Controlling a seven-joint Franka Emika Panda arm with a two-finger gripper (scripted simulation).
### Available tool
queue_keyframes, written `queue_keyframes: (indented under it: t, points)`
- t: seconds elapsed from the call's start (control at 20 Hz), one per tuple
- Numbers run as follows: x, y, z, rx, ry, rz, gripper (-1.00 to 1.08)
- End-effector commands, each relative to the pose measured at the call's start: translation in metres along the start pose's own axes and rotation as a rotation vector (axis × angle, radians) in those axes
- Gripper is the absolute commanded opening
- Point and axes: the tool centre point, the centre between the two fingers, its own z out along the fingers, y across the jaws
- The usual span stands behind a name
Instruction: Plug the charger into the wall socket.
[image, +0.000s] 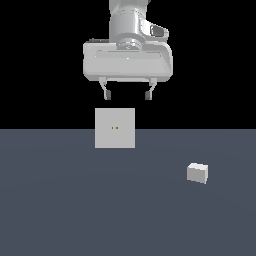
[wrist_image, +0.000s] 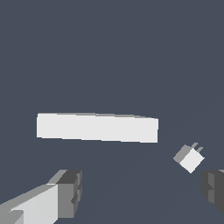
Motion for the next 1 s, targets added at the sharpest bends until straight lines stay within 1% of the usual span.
queue_keyframes:
  t: [0.0,0.25,0.5,0.7,0.95]
  points:
    - [0.000,0.000,0.000,0.000,0.000,0.000,1.00]
    - [-0.001,0.002,0.002,-0.003,0.008,0.011,1.00]
    - [-0.002,0.009,0.007,-0.011,0.032,0.045,1.00]
    - [-0.004,0.018,0.014,-0.021,0.063,0.089,1.00]
    - [-0.009,0.033,0.026,-0.038,0.116,0.164,1.00]
